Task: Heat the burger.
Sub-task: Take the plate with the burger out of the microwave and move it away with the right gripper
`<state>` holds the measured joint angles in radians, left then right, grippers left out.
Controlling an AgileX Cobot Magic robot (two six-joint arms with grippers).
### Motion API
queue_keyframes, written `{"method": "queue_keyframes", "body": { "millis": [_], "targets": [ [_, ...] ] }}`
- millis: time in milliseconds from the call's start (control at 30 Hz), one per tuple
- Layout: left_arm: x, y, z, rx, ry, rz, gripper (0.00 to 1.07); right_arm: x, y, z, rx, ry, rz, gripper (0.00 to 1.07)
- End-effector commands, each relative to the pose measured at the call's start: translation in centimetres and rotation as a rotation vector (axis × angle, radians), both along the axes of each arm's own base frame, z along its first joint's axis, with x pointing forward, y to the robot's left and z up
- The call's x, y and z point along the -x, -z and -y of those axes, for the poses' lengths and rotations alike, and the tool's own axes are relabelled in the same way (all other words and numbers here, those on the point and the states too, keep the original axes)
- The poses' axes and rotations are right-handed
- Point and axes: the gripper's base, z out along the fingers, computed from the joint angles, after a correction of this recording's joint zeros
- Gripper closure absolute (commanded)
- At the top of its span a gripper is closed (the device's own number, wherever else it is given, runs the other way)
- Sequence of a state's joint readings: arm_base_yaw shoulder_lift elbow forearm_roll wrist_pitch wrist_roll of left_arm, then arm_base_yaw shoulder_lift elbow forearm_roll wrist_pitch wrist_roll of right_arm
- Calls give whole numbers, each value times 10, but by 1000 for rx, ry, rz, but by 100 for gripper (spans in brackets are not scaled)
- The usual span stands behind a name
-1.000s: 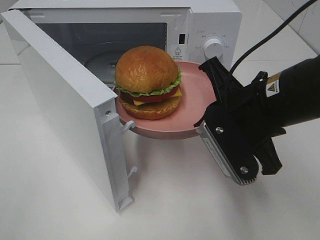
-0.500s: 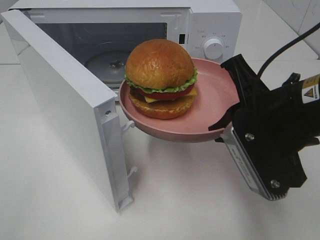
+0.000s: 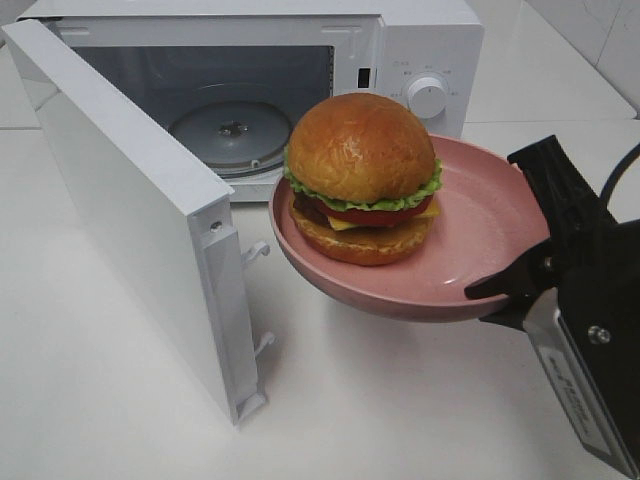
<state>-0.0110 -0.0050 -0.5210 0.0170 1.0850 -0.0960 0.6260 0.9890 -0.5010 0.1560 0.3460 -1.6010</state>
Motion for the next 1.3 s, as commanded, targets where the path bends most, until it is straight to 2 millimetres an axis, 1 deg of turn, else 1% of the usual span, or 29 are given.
{"method": "queue_keyframes", "body": {
  "millis": [33,200,267,567,633,733,800,900,967,1000,1067,1167,1233,1300],
  "targets": [
    [2,0,0,5,-1,26,6,2,-10,2,-58,25,58,107],
    [2,0,0,5,-1,26,6,9,-15,9,-34,18,72,107],
    [2,0,0,5,-1,26,6,12,-19,14,-37,41,81,107],
    [2,0,0,5,-1,26,6,20,-23,27,4,104,87,107],
    [2,0,0,5,-1,26,6,23,-25,34,13,163,83,107],
    [2,0,0,5,-1,26,6,23,-25,36,14,182,77,107],
    [2,0,0,5,-1,26,6,25,-25,42,17,257,61,107],
    [2,0,0,5,-1,26,6,25,-25,44,19,278,55,107],
    [2,0,0,5,-1,26,6,25,-24,47,13,349,37,107],
    [2,0,0,5,-1,26,6,25,-24,47,13,349,37,107],
    [2,0,0,5,-1,26,6,23,-25,53,1,451,45,107],
    [2,0,0,5,-1,26,6,22,-26,54,5,466,53,107],
    [2,0,0,5,-1,26,6,21,-26,57,-2,524,51,107],
    [2,0,0,5,-1,26,6,21,-26,58,-8,543,45,107]
  ]
}}
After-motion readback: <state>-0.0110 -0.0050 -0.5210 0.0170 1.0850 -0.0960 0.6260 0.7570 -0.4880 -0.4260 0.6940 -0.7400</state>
